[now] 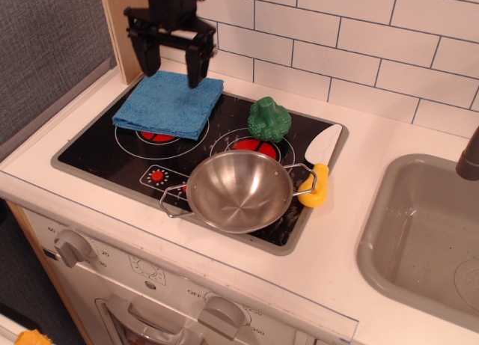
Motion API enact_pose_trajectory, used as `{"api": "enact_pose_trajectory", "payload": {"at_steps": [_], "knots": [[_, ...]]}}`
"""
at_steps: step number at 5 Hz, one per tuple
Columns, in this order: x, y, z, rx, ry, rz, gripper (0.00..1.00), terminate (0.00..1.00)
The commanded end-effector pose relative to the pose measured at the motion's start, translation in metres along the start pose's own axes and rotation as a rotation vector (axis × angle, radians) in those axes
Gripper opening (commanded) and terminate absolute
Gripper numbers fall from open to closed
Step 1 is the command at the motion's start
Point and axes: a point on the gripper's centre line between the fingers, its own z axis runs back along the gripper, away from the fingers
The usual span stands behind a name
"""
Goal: Move the blue towel to lower left
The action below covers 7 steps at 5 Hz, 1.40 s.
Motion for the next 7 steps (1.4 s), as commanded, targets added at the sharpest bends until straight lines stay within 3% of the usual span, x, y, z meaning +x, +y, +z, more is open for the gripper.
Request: {"api": "enact_pose_trajectory", "payload": {"at_steps": [1, 3, 5, 7], "knots": [[0.026, 0.002, -0.026, 0.077, -0.008, -0.013, 1.00, 0.00], [0.013, -0.004, -0.043, 0.070, 0.064, -0.054, 1.00, 0.00], [-0.048, 0.013, -0.041, 0.016, 0.090, -0.048, 1.00, 0.00], [-0.088, 0.015, -0.038, 0.029, 0.123, -0.078, 1.00, 0.00]]}}
